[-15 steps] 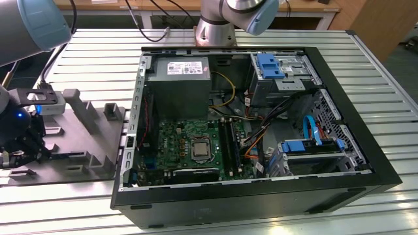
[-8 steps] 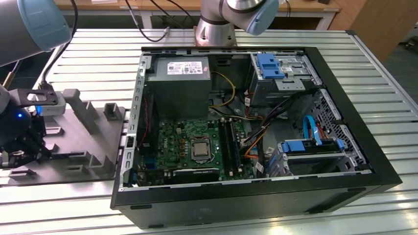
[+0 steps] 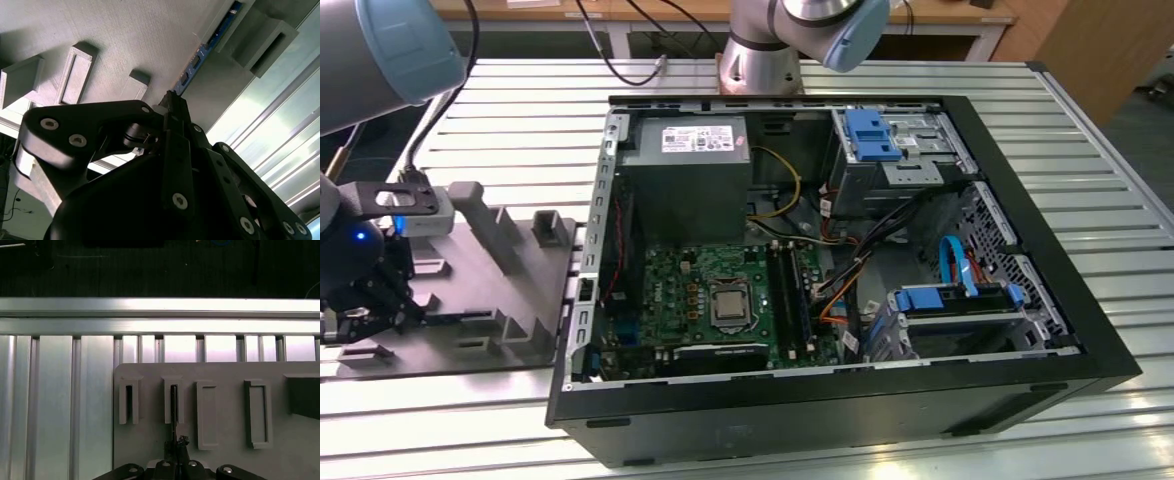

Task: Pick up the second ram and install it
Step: 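Pick up the second ram and move it above second insertion slot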

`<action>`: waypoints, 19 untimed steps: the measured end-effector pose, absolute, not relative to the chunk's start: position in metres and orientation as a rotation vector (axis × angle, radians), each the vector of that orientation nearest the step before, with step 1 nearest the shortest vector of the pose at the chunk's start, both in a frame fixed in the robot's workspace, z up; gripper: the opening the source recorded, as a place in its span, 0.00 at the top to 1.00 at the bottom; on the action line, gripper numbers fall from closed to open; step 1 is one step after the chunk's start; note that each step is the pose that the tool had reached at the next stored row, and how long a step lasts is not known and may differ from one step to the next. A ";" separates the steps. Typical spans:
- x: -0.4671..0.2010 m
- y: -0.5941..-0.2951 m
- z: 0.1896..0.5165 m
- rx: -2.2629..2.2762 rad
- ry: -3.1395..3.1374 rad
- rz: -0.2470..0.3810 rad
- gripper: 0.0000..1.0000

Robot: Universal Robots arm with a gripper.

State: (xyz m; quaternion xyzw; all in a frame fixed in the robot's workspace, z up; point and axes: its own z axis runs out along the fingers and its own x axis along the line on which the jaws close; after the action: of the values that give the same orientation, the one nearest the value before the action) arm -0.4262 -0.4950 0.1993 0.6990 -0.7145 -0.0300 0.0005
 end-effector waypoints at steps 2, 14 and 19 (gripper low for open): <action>-0.426 -0.495 0.201 2.195 -2.243 -0.093 0.89; -0.426 -0.495 0.203 2.192 -2.245 -0.092 0.89; -0.426 -0.495 0.205 2.192 -2.245 -0.092 0.89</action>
State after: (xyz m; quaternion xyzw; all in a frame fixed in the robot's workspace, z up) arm -0.4263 -0.4950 0.2048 0.6984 -0.7151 -0.0294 0.0012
